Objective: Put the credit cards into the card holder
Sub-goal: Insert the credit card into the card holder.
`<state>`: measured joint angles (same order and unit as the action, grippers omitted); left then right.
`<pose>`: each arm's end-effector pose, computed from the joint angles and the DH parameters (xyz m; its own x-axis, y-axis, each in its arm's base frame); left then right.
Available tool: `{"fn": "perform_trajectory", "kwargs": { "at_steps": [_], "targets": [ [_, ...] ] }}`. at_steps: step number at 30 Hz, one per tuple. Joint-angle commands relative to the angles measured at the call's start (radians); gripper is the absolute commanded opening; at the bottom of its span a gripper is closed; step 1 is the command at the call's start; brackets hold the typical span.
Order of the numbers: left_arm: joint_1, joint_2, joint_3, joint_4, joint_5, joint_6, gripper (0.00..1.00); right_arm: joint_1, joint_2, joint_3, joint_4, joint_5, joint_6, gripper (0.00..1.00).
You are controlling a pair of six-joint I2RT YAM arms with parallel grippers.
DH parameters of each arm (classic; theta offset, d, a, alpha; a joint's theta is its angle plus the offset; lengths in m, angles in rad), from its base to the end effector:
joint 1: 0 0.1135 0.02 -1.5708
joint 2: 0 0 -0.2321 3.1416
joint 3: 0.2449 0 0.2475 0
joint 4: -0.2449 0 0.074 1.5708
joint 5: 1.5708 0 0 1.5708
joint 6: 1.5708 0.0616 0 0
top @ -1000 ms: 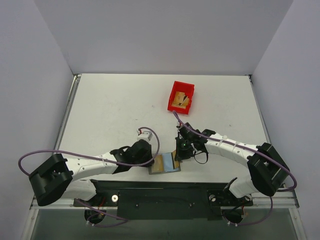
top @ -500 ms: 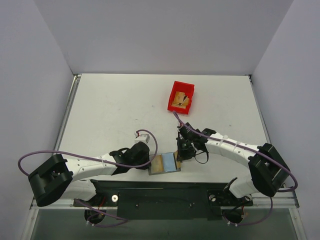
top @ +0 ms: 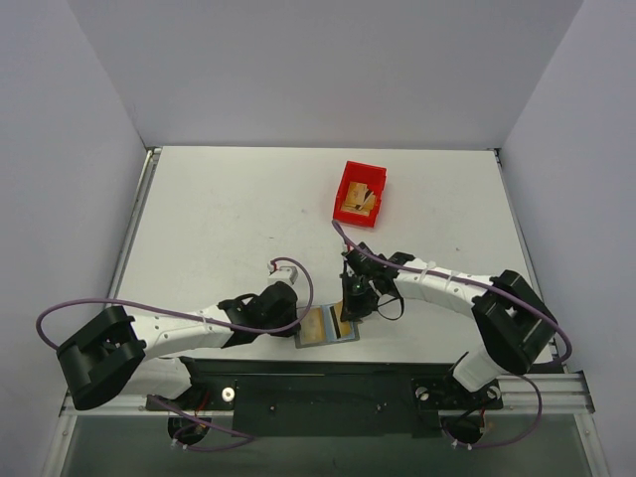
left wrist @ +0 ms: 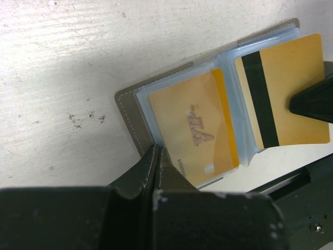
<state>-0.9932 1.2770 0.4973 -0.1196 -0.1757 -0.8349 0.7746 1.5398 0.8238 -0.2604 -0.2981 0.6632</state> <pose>0.1453 -0.2032 0.1041 -0.8543 -0.0257 -0.5191 0.1970 0.9082 -0.3693 0.2073 0.2282 0.1231 -0.9506 -0.1069 -0.2915 -0.2549 0.8045 0.5365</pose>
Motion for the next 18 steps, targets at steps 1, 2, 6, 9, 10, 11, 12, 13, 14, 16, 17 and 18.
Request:
{"fn": "perform_trajectory", "kwargs": {
  "at_steps": [1,2,6,9,10,11,12,13,14,16,17,18],
  "targets": [
    [0.001,0.002,0.012,-0.003,-0.013,-0.001,0.0,0.018,0.054,-0.028,-0.019,0.008,0.012,0.0],
    [0.001,-0.001,0.021,-0.006,-0.016,0.0,0.0,0.018,0.057,-0.031,-0.007,0.002,0.015,0.0],
    [0.001,-0.04,0.075,-0.087,-0.082,0.023,0.0,0.018,0.069,-0.034,0.016,-0.007,0.021,0.0],
    [0.001,-0.1,0.113,-0.15,-0.123,0.055,0.0,0.018,0.075,-0.038,0.026,-0.007,0.024,0.0],
    [0.001,-0.111,0.128,-0.153,-0.134,0.063,0.0,0.018,0.077,-0.04,0.029,-0.007,0.026,0.0],
    [0.001,-0.125,0.141,-0.153,-0.137,0.077,0.0,0.02,0.077,-0.043,0.032,-0.004,0.027,0.0],
    [0.001,-0.131,0.156,-0.15,-0.133,0.083,0.0,0.02,0.077,-0.046,0.03,-0.001,0.027,0.0],
    [0.001,-0.131,0.165,-0.122,-0.122,0.106,0.0,0.018,0.075,-0.048,0.032,0.002,0.029,0.0],
    [0.001,-0.127,0.168,-0.103,-0.092,0.127,0.0,0.018,0.075,-0.049,0.032,0.004,0.029,0.0],
    [0.001,-0.09,0.172,0.001,-0.032,0.146,0.0,0.018,0.075,-0.052,0.036,0.005,0.03,0.0],
    [-0.001,-0.078,0.175,0.023,-0.012,0.149,0.0,0.018,0.075,-0.052,0.035,0.005,0.032,0.0],
    [-0.002,-0.047,0.176,0.056,0.025,0.154,0.0,0.018,0.077,-0.052,0.036,0.005,0.032,0.0]
  ]
}}
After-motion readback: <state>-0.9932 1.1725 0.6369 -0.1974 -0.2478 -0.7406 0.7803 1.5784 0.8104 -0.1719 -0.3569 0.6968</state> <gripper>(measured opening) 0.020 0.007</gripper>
